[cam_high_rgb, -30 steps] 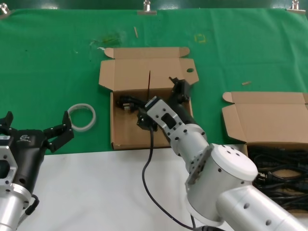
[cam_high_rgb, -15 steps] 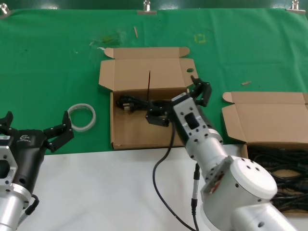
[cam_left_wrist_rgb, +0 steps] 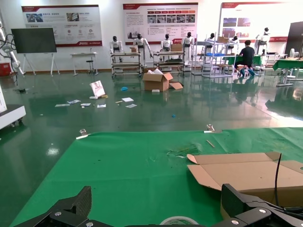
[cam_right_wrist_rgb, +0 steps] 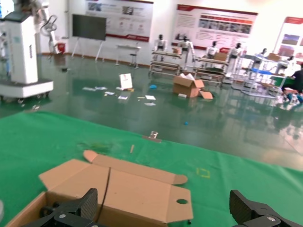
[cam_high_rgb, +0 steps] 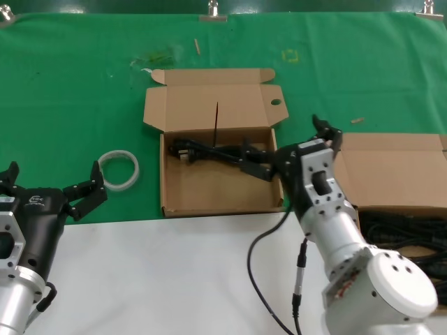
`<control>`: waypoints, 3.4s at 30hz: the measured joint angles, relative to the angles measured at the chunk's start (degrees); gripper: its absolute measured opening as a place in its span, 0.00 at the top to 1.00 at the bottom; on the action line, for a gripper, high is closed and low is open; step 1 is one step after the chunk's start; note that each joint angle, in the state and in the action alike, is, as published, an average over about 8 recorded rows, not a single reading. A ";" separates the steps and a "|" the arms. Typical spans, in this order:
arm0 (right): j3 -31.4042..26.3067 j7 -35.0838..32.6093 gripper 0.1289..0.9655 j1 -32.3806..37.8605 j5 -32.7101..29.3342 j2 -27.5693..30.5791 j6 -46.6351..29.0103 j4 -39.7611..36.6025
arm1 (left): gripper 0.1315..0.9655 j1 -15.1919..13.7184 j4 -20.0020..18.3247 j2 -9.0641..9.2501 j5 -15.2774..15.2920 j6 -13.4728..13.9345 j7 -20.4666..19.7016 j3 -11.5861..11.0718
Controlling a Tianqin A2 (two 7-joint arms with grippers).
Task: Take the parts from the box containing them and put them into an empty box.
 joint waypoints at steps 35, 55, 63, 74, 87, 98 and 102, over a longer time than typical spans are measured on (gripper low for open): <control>20.69 32.48 0.00 -16.27 -22.18 0.00 -12.73 10.89 | 0.00 0.00 0.00 0.00 -0.01 0.00 0.00 0.00; 20.74 32.56 0.00 -16.31 -22.24 0.00 -12.76 10.91 | 0.00 0.00 0.00 0.00 -0.01 0.00 0.00 0.00; 20.74 32.56 0.00 -16.31 -22.24 0.00 -12.76 10.91 | 0.00 0.00 0.00 0.00 -0.01 0.00 0.00 0.00; 20.74 32.56 0.00 -16.31 -22.24 0.00 -12.76 10.91 | 0.00 0.00 0.00 0.00 -0.01 0.00 0.00 0.00; 20.74 32.55 0.00 -16.31 -22.24 0.00 -12.76 10.91 | 0.00 0.00 0.00 0.00 -0.01 0.00 0.00 0.00; 20.74 32.55 0.00 -16.31 -22.24 0.00 -12.76 10.91 | 0.00 0.00 0.00 0.00 -0.01 0.00 0.00 0.00; 20.74 32.55 0.00 -16.31 -22.24 0.00 -12.76 10.91 | 0.00 0.00 0.00 0.00 -0.01 0.00 0.00 0.00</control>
